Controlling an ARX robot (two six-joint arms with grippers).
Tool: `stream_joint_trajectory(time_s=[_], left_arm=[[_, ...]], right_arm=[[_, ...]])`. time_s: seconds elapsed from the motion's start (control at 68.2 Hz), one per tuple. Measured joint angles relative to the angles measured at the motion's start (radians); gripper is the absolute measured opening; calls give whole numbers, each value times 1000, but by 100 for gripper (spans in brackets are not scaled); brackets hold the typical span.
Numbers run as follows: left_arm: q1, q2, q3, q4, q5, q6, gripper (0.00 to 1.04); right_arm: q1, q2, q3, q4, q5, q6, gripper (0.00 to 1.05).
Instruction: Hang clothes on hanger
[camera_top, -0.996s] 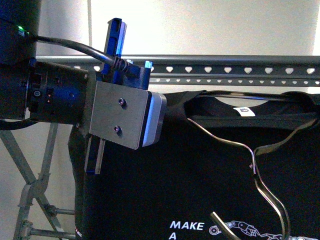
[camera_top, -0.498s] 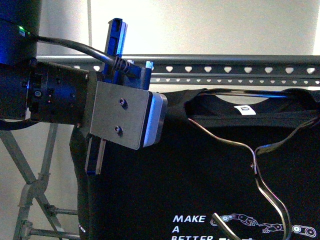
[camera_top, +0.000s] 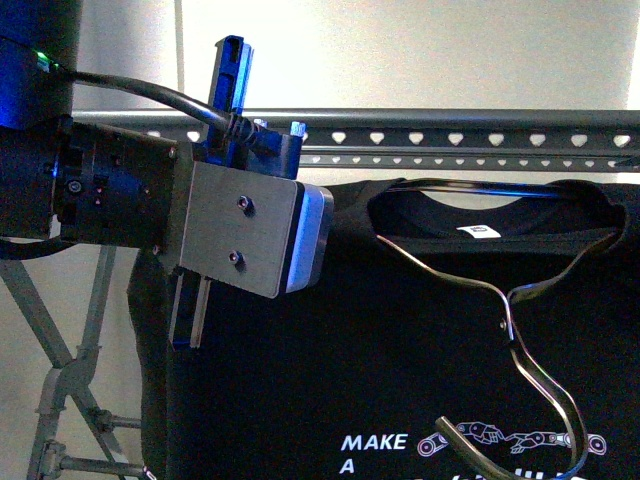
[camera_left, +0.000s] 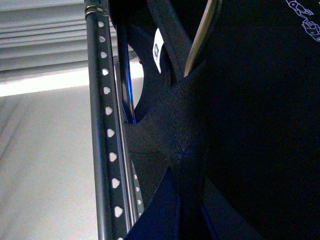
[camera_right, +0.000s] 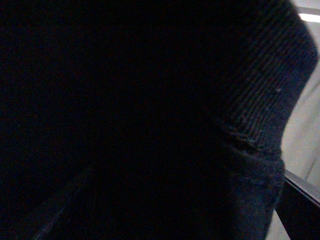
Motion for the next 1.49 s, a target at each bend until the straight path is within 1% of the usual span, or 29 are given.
stream_joint_trajectory(time_s=[0.029,0.088,0.103,0.161,0.176,0.234,0.322,0.337,0.571,0.601,0.615,0.674,0.777,0.791,0.821,0.923,0.938,0.982,0.996,1.04,1.055,1.128,1.143,1.216,1.231,1.245,1.275,1.348,1.495], left_arm=[[0,0,0,0,-1,0,5],[0,0,0,0,-2,0,5],[0,0,0,0,-2,0,5],[1,0,0,0,-2,0,5],[1,0,0,0,-2,0,5],[1,0,0,0,-2,0,5],[0,0,0,0,-2,0,5],[0,0,0,0,-2,0,5],[0,0,0,0,-1,0,5],[0,0,0,0,0,-1,7],[0,0,0,1,3,-1,11],[-1,0,0,3,5,-2,18],[-1,0,0,3,6,-2,31],[-1,0,0,3,6,-2,34],[0,0,0,3,6,-2,38],[0,0,0,3,6,-2,51],[0,0,0,3,6,-2,54],[-1,0,0,3,6,-2,60],[-1,0,0,3,6,-1,63],[-1,0,0,3,7,-2,69],[-1,0,0,3,7,-2,72],[-1,0,0,3,7,-2,81],[-1,0,0,3,7,-2,85],[-1,0,0,3,7,-2,94],[-1,0,0,3,7,-2,98],[-1,0,0,3,7,-2,99],[-1,0,0,3,7,-1,100],[0,0,0,3,6,-1,98],[0,0,0,5,6,-1,98]], right_arm=[[2,4,6,-4,5,2,97],[7,11,18,-15,12,6,89],[8,13,21,-17,14,7,86],[10,19,27,-18,19,12,79],[10,22,30,-23,21,14,75],[9,25,35,-34,23,18,67],[6,30,41,-42,23,20,56],[5,32,42,-42,23,23,53],[-11,37,46,-43,10,46,24],[-13,37,46,-42,9,50,21],[-14,37,46,-41,4,53,17],[-14,37,46,-41,1,65,12],[-17,37,46,-44,-3,76,10],[-18,37,46,-49,-4,76,10],[-19,37,46,-56,-8,74,10],[-20,36,47,-93,-12,66,9],[-20,36,47,-107,-12,64,9],[-20,35,48,-134,-11,61,9],[-20,35,50,-154,-10,58,9],[-19,32,55,-193,-8,50,9],[-19,30,59,-224,-1,48,9],[-16,24,72,-303,18,48,9],[-15,22,78,-338,27,50,9],[-11,13,89,-425,42,56,9],[-10,10,93,-461,47,63,9],[-9,8,95,-478,48,67,9],[-7,4,100,-524,50,84,9],[-5,-4,105,-599,43,127,9],[-6,-21,105,-689,-2,226,9]])
